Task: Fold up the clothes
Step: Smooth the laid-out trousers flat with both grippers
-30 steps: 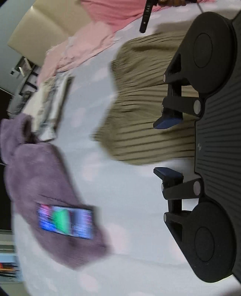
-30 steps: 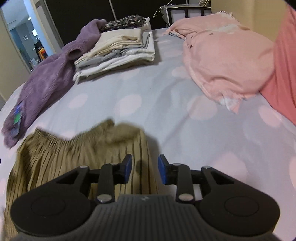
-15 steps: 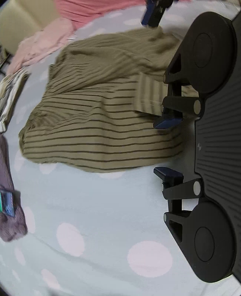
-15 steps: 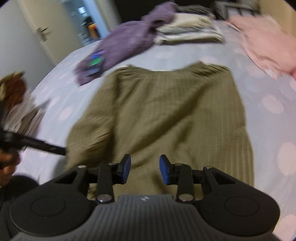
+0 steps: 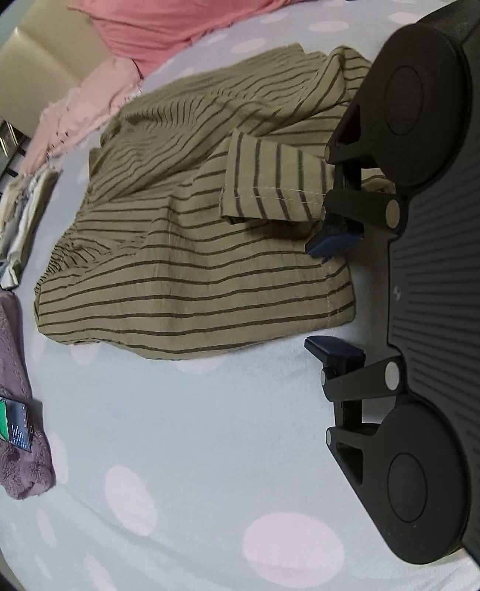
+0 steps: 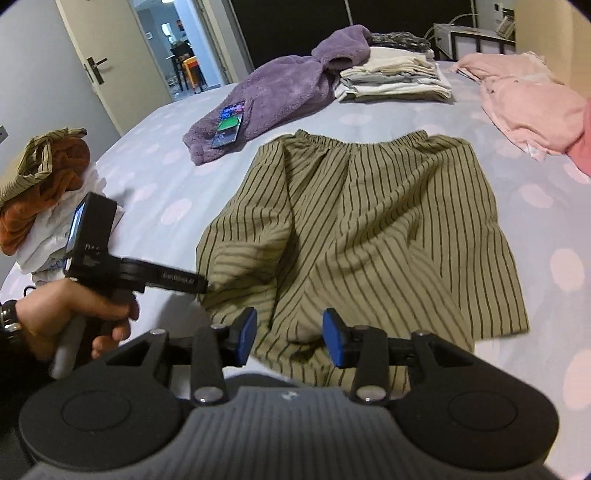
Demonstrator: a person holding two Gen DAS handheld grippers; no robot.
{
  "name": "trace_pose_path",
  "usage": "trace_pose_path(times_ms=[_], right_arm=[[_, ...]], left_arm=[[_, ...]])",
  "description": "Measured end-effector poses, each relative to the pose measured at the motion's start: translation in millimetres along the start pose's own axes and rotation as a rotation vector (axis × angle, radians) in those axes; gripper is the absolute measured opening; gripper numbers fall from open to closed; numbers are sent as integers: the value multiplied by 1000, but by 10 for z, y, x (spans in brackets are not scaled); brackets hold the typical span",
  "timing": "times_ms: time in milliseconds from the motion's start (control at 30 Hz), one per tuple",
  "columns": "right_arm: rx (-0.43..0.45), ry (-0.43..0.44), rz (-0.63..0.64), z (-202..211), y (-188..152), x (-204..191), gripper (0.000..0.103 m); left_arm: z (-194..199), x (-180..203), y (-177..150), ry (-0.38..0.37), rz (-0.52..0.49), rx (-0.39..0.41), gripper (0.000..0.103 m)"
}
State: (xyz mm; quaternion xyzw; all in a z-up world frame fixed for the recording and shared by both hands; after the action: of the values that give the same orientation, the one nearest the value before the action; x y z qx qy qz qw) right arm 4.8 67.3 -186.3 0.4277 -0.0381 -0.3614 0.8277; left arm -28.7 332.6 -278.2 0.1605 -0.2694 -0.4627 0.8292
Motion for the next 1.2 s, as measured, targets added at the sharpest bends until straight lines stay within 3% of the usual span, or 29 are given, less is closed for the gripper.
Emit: trace_pose_path(times_ms=[167,333,433,500,600,733,867,967,1100,1200], right_arm=[[25,-66,45,124,-87,-84,43],[34,-172,77,285,34,-39,43],[66,-244,79,455,238,168,47],[93,-302,41,571,339,373,55],[86,-348,-62,567,259,745,58],[29,-365,-116,172,24,1219,56],[28,-359,-219,-194,56,1652,56],[79,-353,-278,-317,135,1858,56],[147,-326,-319,-386,146,1980,56],[133,-343,-261,-422,61,2031,55]], left_arm=[[22,1,12,-44,23,28,46],[-47,1,-21,-33,25,34,46],[-71,-11,-25,-34,33,41,46],[-118,-12,-5,-35,46,44,46],[-193,5,19,-26,43,47,45],[-206,57,45,28,28,54,40],[-183,119,61,92,35,40,38],[-141,96,93,108,150,22,38],[-74,33,100,205,140,21,38],[-31,-29,52,190,187,61,30]])
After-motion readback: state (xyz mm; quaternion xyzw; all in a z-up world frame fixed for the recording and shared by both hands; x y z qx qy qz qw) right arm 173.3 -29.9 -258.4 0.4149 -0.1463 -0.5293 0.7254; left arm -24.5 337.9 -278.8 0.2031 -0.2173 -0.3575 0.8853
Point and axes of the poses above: each gripper's, at about its wrist camera, not at the fingertips, and z roughly against the way its jaws point, x to its right, y to its top, the point moved 7 cm from there along -z, roughly the way its jaws point, and after that the axes turned 8 degrees about x, right-handed, at the moved point
